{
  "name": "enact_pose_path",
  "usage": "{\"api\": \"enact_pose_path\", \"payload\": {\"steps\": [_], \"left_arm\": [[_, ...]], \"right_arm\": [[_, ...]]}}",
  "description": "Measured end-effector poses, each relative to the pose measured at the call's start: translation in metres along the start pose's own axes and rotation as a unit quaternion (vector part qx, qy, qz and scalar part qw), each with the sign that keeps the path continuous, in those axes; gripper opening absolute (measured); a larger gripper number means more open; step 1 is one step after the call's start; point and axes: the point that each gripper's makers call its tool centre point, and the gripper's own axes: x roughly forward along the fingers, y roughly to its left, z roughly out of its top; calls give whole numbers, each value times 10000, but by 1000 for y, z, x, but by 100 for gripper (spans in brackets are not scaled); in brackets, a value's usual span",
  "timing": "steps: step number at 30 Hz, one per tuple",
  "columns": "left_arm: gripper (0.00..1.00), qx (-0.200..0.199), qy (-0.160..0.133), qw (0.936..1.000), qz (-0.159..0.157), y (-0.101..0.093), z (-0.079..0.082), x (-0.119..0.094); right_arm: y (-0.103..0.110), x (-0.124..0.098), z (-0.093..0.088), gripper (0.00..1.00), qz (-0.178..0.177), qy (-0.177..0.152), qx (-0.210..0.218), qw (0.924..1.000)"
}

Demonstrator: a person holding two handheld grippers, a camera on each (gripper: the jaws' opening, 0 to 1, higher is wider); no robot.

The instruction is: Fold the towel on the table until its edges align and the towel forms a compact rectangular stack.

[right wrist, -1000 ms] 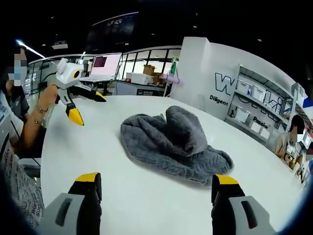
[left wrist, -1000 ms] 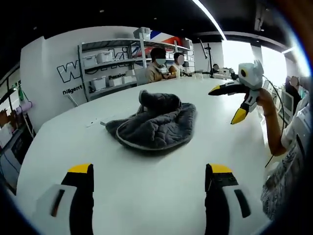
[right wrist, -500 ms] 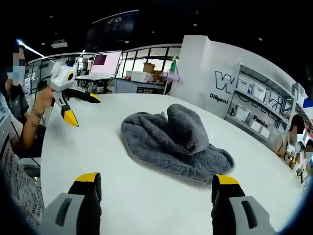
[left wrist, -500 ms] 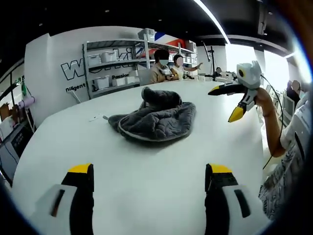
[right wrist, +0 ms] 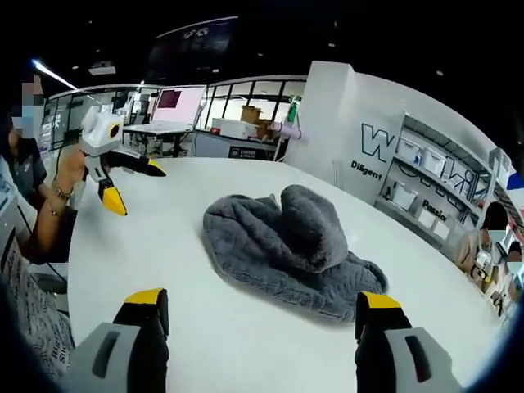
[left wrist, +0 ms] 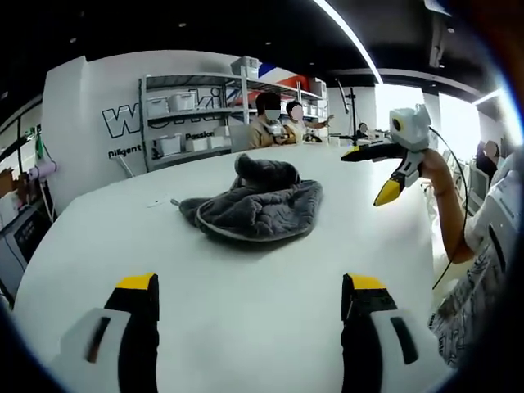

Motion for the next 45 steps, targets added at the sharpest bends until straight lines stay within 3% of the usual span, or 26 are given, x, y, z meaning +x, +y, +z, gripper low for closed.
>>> {"api": "enact_pose_path", "payload": {"steps": [10,14,20,22,27,32,37,41,45], "left_arm": [[97,-41,-81,9999,46,4,-2,-8],[97,-61,-110,9999,46,3,-2,-10],[97,-65,-133,9999,13,-2,-2,-11],[97,-59,-148,9999,-53,-6,-1,-11],[97,-46,-159,9998,-98,-10,1,-11],[97,-45,-131,9999,-77,-10,-1,-12],[95,-90,-121,9998,-107,-13,-4,-12],[95,-114,-110,9998,-124,-14,-7,-13],[95,-137,-133,9998,-103,-11,-6,-15]], "right_arm": [[7,16,61,93,349,-161,-853,9956],[1,35,84,91,589,-149,-911,9940],[-26,86,109,85,681,54,-1224,9901],[-37,103,109,84,629,270,-1416,9876],[-37,137,108,73,967,540,-1679,9796],[-42,164,89,61,1090,1219,-2017,9657],[-38,179,80,50,1186,1274,-1995,9643],[-41,180,76,25,1106,1290,-2168,9613],[-47,173,77,14,1054,1144,-2234,9622]]}}
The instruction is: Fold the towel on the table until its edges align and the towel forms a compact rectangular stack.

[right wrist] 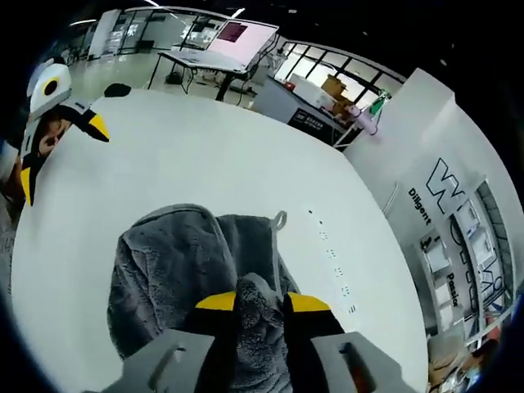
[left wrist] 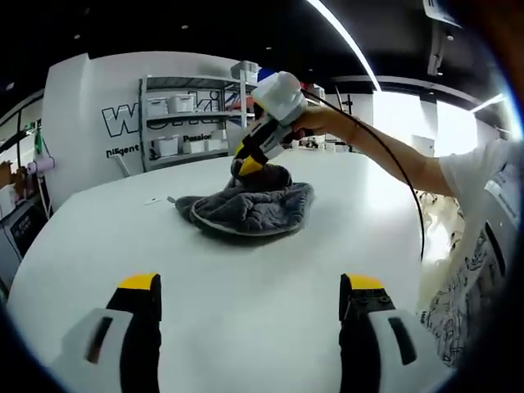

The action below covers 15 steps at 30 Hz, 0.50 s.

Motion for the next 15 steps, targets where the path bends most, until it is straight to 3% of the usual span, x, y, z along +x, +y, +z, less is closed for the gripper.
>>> {"api": "enact_pose_path", "payload": {"steps": [8,12,15], "left_arm": [[94,-46,-7,10000,26,4,-1,2],[94,-48,10,10000,5,2,-2,4],[94,-39,4,10000,-19,1,0,5]], "right_arm": [[-27,-41,19,9,-427,-754,165,9961],[-51,-74,27,9,-788,-1186,381,9891],[-76,-101,22,9,-1182,-1501,743,9788]]}}
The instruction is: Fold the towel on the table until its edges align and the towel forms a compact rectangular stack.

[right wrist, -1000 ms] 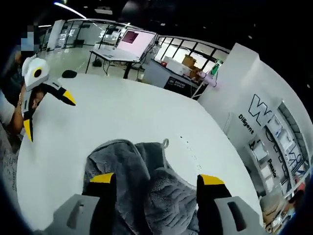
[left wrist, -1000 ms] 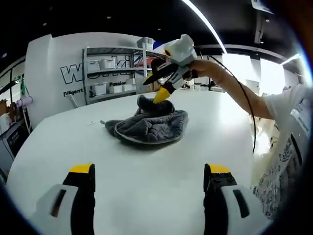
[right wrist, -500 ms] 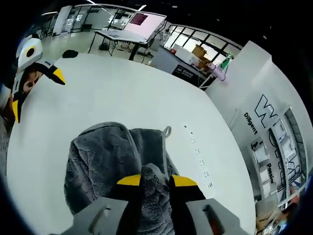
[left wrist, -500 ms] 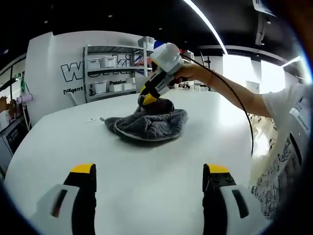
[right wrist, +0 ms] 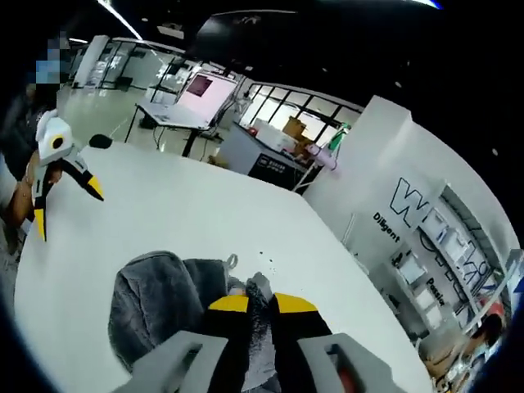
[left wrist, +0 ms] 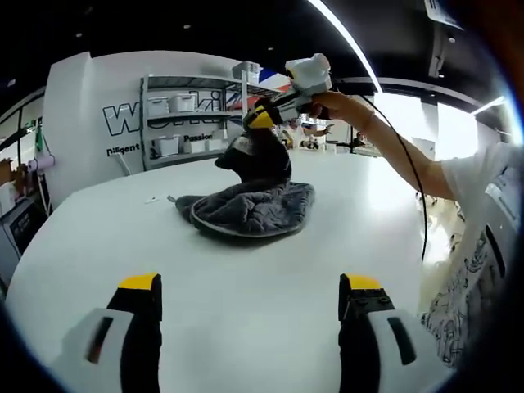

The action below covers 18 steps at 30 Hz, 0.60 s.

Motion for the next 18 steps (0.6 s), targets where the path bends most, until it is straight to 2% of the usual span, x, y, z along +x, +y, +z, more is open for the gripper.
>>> {"api": "enact_pose_path", "payload": {"steps": [2,4,8,9,12,18], "left_arm": [[94,18,1,10000,-1,-1,1,1],[94,34,2,10000,-9,-1,2,1],[94,69,17,10000,-31,-3,2,3],[94,78,26,10000,-39,-3,2,3],[94,95,48,9999,-57,-4,2,5],[93,154,128,9997,-126,-7,0,11]], "right_arm": [[-23,-16,-5,9,-367,-96,207,9991],[-44,-31,-19,9,-671,-69,494,9965],[-62,-55,-66,9,-989,200,938,9905],[-65,-61,-85,9,-1060,350,1071,9880],[-66,-71,-123,9,-1142,623,1329,9826],[-37,-76,-198,9,-1048,1206,1761,9713]]}}
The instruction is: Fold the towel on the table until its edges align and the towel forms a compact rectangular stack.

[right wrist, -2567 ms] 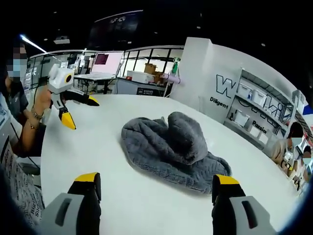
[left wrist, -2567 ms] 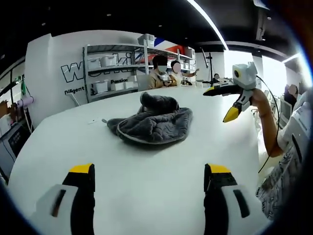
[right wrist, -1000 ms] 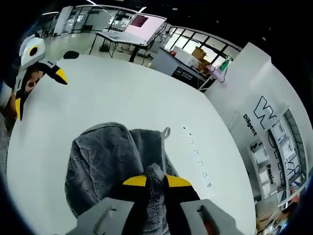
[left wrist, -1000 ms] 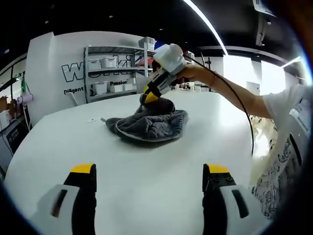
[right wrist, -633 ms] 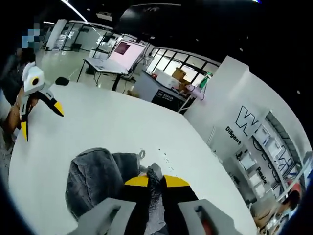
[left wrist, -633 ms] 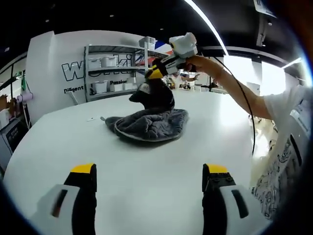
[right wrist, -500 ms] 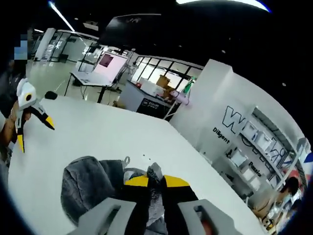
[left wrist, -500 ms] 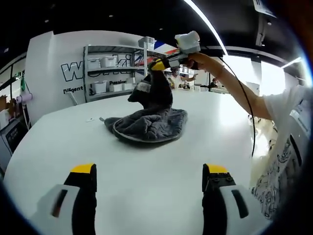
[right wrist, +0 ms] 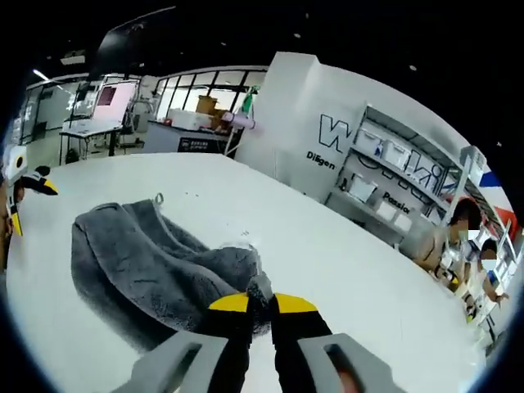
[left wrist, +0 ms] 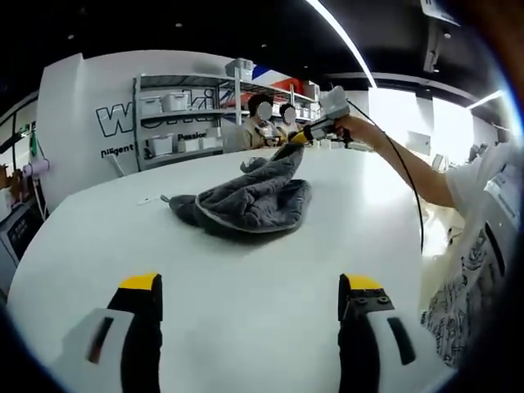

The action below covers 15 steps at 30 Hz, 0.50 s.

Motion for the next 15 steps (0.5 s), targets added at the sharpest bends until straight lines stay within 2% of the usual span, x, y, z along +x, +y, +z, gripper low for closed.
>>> {"api": "enact_pose_path", "payload": {"steps": [3,9,10,13,15], "left_arm": [[93,35,44,10000,-18,-1,-1,1],[93,44,60,10000,-26,-2,-1,-1],[93,44,61,10000,-22,-2,-1,-2],[93,25,-59,9999,-125,-8,5,-6],[93,29,-98,9998,-148,-10,8,-7]], "right_arm": [[11,6,-27,9,124,225,51,9997],[32,8,-61,9,281,605,-137,9977],[34,7,-63,9,268,602,-164,9977],[31,2,-53,9,88,318,-327,9989],[29,-5,-43,9,50,111,-211,9997]]}}
